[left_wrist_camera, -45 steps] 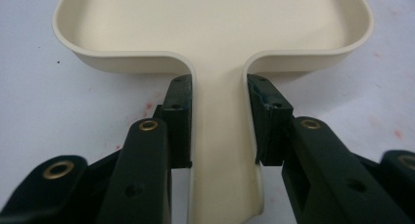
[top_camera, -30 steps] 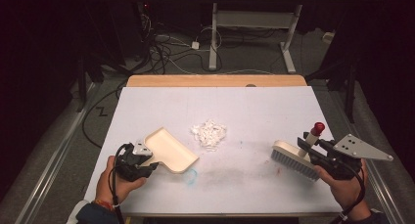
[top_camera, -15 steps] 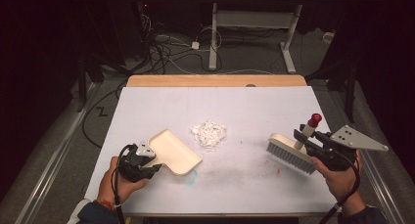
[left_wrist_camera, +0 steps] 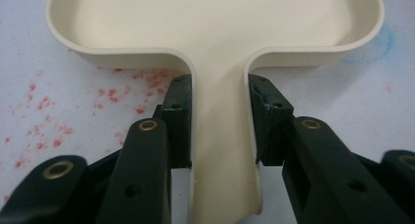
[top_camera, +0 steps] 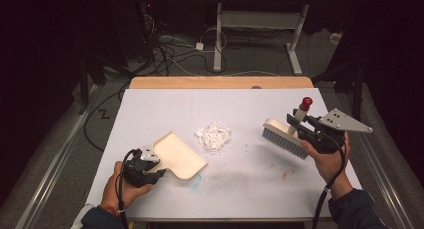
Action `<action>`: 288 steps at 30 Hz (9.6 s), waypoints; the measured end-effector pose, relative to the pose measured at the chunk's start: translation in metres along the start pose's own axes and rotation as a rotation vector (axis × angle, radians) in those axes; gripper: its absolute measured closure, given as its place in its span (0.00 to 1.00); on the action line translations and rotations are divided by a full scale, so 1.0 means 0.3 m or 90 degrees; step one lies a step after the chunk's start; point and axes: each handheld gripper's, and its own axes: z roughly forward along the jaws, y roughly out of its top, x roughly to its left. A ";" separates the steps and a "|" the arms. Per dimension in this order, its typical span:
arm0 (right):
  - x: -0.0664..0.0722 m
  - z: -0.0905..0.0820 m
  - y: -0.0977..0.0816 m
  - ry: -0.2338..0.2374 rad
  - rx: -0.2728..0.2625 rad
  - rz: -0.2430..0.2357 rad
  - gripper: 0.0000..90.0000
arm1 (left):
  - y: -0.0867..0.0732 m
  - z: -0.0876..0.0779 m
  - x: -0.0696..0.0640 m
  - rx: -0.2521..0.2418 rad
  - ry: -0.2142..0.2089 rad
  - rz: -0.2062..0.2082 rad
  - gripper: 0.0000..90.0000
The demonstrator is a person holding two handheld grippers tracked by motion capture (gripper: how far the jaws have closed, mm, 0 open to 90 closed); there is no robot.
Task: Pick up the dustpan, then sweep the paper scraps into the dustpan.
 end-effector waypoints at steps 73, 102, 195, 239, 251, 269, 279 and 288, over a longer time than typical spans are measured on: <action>0.442 0.580 0.066 0.088 0.032 0.027 0.76 | 0.112 0.074 -0.031 0.076 -0.016 0.021 0.70; 0.588 0.527 0.106 0.170 -0.008 0.018 0.78 | 0.139 0.104 -0.053 0.076 -0.013 0.010 0.70; 0.570 0.452 0.099 0.076 -0.018 0.060 0.78 | 0.128 0.097 -0.097 0.070 -0.029 0.027 0.70; 0.446 0.198 0.038 0.179 0.043 0.010 0.78 | 0.086 0.056 -0.090 0.102 -0.019 0.044 0.70; 0.555 0.259 0.086 0.210 0.018 -0.019 0.78 | 0.084 0.054 -0.085 0.101 -0.023 0.046 0.70; 0.401 0.211 0.070 0.127 -0.014 0.020 0.78 | 0.081 0.059 -0.089 0.108 -0.018 0.043 0.70; 0.396 0.269 0.016 0.059 -0.019 0.020 0.78 | 0.080 0.060 -0.088 0.107 -0.021 0.042 0.70; 0.391 0.387 0.035 0.011 -0.045 0.032 0.78 | 0.082 0.063 -0.087 0.106 -0.025 0.033 0.70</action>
